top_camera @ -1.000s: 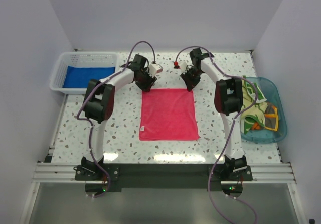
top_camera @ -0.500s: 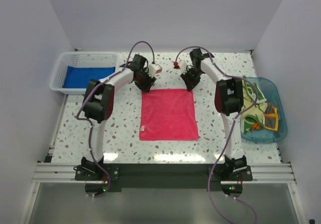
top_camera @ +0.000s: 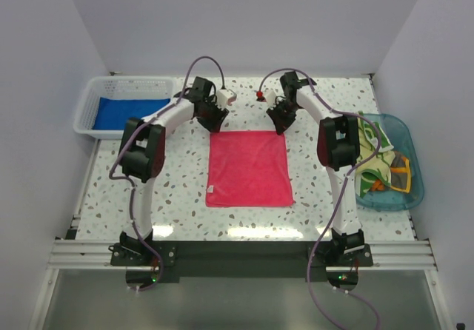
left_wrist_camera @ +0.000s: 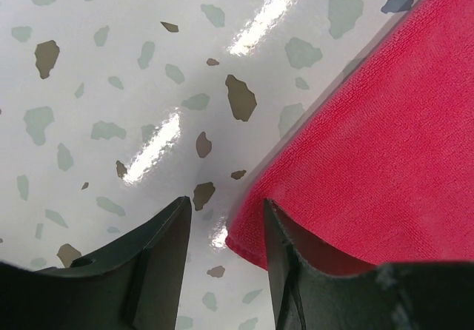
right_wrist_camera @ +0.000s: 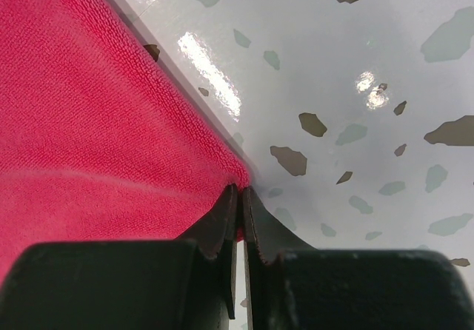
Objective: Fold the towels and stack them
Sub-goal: Fold the towel
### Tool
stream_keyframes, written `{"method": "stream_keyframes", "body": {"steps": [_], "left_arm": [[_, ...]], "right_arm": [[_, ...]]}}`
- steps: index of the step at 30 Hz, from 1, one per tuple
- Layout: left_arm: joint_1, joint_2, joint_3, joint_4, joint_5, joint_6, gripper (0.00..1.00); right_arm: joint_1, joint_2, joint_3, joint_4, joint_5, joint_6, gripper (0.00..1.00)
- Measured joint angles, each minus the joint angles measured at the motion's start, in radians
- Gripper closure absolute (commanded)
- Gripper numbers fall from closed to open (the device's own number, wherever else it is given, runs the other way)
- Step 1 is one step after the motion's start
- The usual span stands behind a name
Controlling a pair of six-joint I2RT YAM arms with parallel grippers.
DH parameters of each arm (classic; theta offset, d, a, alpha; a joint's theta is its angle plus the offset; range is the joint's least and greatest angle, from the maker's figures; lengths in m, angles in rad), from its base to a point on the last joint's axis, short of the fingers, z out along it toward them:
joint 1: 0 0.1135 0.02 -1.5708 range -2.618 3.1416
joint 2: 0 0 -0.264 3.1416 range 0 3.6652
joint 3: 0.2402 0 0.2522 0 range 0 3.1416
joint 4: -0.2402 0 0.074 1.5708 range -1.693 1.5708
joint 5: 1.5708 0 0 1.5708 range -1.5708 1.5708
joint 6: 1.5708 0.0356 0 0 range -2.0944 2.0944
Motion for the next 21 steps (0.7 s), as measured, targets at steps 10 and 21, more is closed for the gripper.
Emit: {"method": "stream_keyframes", "body": {"steps": [10, 21], "left_arm": [[0.005, -0.02, -0.002, -0.018, 0.007, 0.003, 0.53], [0.005, 0.016, -0.002, -0.044, -0.012, 0.015, 0.55]], "right_arm": [[0.0, -0.005, -0.009, 0.008, 0.002, 0.002, 1.0], [0.0, -0.006, -0.011, 0.011, 0.002, 0.006, 1.0]]}}
